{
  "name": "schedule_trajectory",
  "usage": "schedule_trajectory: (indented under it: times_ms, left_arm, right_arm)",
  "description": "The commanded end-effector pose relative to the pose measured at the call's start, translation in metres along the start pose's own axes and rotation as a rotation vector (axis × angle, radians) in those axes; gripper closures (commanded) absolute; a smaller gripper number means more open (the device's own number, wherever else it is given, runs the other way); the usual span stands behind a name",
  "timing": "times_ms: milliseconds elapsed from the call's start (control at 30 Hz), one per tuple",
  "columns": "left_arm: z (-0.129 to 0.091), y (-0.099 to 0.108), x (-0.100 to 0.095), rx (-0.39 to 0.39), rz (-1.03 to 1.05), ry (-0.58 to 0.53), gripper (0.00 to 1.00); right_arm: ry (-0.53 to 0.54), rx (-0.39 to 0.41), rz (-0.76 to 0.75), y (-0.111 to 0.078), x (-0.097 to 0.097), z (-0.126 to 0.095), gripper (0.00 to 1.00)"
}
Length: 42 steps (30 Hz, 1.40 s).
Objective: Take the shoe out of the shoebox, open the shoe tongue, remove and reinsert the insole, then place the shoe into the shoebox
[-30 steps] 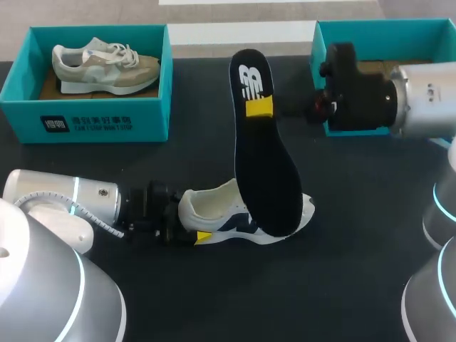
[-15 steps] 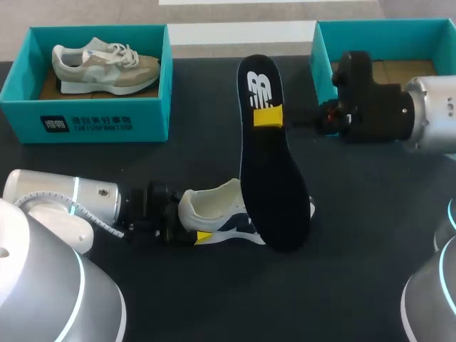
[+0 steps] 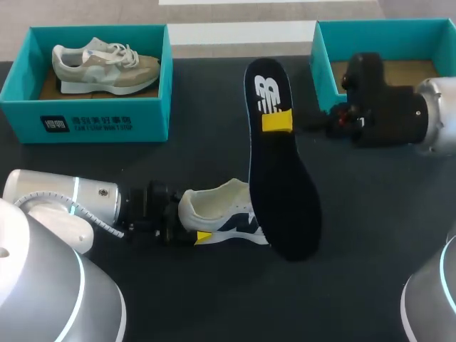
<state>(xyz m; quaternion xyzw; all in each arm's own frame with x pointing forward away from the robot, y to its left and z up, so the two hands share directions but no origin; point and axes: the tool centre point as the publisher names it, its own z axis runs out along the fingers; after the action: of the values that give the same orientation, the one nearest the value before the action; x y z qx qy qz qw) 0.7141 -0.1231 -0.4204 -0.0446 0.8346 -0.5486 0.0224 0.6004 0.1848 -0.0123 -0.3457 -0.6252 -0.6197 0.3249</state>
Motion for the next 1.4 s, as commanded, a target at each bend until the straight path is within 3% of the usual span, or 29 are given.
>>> schedule_trajectory:
  times_ms: [33,400,433,467,767,1167,1400]
  left_arm:
    - [0.002,0.004,0.001,-0.002,-0.001,0.0,1.0]
    - [0.002,0.004,0.001,-0.002,-0.001,0.0,0.97]
    - [0.002,0.004,0.001,-0.002,-0.001,0.0,0.59]
    - [0.002,0.004,0.001,-0.002,-0.001,0.0,0.0]
    - [-0.01,-0.008,0.002,-0.034,-0.012,0.035,0.0]
    - [-0.032,-0.024,-0.002,-0.221,0.026,0.03,0.0]
    - [-0.032,-0.024,-0.002,-0.221,0.026,0.03,0.0]
  right_arm:
    - [-0.012,-0.022,0.0,-0.006,0.008,0.004,1.0]
    - [-0.012,-0.022,0.0,-0.006,0.008,0.004,1.0]
    - [-0.012,-0.022,0.0,-0.006,0.008,0.004,1.0]
    - [-0.012,-0.022,0.0,-0.006,0.008,0.004,1.0]
    - [-0.012,-0.022,0.0,-0.006,0.008,0.004,1.0]
    - [-0.012,-0.022,0.0,-0.006,0.008,0.004,1.0]
    - [-0.012,-0.022,0.0,-0.006,0.008,0.004,1.0]
